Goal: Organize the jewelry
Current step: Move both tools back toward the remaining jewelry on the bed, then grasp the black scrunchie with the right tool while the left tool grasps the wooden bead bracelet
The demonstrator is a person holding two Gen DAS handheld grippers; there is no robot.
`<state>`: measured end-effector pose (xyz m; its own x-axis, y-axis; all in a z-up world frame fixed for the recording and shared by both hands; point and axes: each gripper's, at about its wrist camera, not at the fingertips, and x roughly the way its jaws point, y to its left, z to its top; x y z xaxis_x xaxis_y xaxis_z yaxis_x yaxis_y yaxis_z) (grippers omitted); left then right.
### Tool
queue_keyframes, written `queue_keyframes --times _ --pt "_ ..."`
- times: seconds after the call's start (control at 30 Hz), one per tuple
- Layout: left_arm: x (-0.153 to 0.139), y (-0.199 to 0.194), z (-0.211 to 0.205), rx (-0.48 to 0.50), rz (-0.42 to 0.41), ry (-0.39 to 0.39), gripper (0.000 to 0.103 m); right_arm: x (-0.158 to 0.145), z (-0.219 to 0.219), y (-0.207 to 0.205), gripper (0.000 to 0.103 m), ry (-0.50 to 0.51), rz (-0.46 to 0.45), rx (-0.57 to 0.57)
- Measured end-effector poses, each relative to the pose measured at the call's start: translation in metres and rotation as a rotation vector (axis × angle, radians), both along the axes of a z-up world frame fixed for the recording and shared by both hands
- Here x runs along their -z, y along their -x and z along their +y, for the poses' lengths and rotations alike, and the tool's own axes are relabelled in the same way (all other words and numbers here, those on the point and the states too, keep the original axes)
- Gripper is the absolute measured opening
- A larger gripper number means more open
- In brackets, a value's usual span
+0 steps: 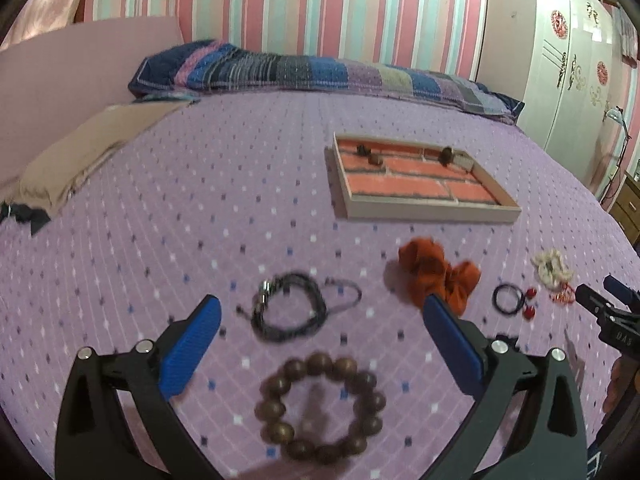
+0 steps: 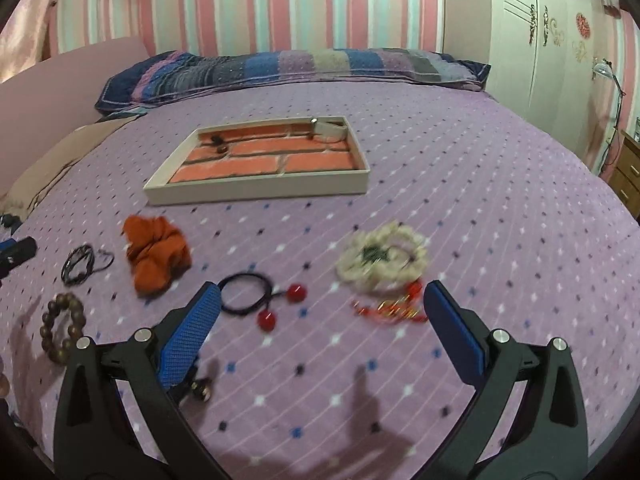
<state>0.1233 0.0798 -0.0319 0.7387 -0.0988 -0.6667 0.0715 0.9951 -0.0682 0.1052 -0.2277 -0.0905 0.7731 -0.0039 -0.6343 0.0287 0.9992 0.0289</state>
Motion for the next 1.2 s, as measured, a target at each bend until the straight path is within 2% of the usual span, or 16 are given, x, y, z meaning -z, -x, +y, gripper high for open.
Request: queue_keyframes --times 0.17,0.27,0.37,0.6,0.8,1.2 --pt "0.012 0.012 0.002 -0.011 0.008 0.007 0.099 0.01 0.014 0.014 0.099 0.029 -0.025 0.004" --pt "0.016 0.022 0.003 -0.023 -0.02 -0.003 0.099 0.016 0.02 0.016 0.099 0.04 -0.015 0.0" --pt "0.025 0.023 0.007 -0.018 0.001 0.042 0.099 0.02 0.022 0.02 0.099 0.061 -0.029 0.006" --pt "0.036 0.026 0.007 -0.012 0.026 0.027 0.099 0.028 0.022 0.022 0.099 0.015 -0.033 0.004" --pt "0.051 0.028 0.015 -0.023 0.063 -0.005 0.099 0.039 0.034 0.018 0.099 -0.009 0.009 -0.011" --pt "0.07 0.022 0.034 -0.044 0.119 -0.008 0.099 0.059 0.063 0.01 0.099 0.054 0.06 -0.043"
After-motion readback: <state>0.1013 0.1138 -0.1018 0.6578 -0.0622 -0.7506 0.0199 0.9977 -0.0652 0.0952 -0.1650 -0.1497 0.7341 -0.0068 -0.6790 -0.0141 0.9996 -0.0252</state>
